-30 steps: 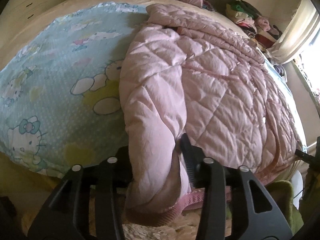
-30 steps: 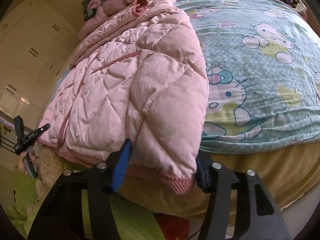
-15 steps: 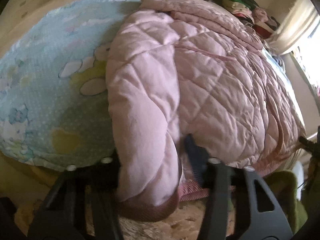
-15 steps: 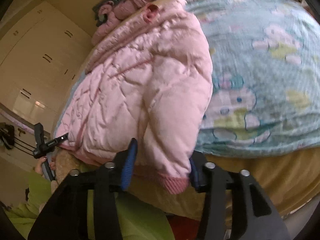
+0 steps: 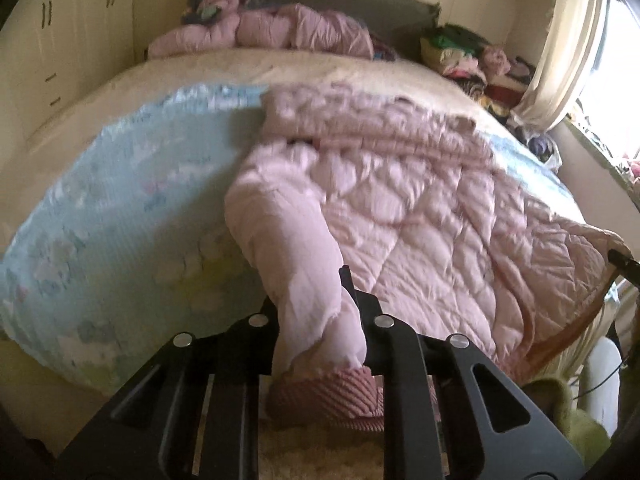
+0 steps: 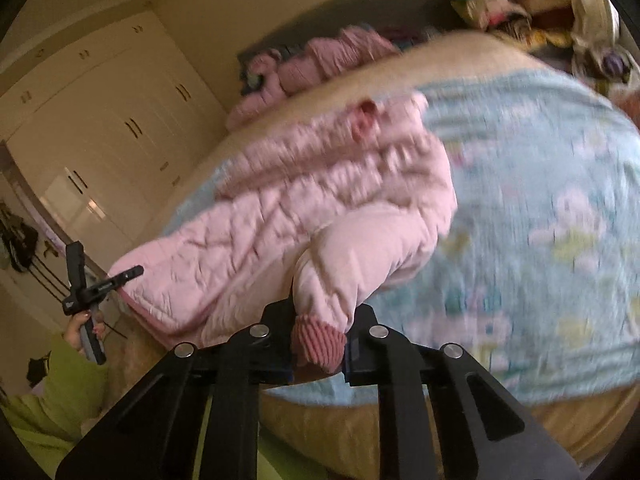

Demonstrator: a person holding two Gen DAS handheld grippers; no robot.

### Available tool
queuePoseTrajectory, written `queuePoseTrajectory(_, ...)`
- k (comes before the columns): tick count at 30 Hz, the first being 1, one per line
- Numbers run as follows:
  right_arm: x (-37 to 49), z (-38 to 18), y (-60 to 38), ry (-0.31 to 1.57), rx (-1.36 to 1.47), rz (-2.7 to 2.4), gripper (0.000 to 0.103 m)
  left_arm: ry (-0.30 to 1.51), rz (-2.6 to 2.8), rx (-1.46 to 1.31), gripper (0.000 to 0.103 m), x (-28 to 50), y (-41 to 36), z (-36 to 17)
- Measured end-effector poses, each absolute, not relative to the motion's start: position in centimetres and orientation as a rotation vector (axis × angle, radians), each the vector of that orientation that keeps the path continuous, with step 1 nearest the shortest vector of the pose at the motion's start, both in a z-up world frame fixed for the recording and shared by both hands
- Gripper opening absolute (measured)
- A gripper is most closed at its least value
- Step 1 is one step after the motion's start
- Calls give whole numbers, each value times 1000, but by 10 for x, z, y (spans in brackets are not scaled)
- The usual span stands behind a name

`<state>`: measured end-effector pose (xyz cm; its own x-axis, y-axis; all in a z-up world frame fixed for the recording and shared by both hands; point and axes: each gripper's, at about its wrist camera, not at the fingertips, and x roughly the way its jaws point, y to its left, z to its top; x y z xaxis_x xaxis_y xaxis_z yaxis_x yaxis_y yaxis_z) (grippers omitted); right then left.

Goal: Fold large clothes
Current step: 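Lift the hem with both grippers and fold it toward the collar, then carry the hem over the jacket toward the collar with both grippers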

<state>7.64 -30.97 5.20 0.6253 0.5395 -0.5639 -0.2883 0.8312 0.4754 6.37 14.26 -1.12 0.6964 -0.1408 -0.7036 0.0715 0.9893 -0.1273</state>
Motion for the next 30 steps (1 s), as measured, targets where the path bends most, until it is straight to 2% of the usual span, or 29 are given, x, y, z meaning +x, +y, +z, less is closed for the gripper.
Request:
queuePoseTrajectory(12,130,101,-310,603,377,465,14,649,-77,-95,10,100,147,39)
queuePoseTrajectory(30,199,134,-305,500,366,365,14,559,-9,-119,11,165,145,69)
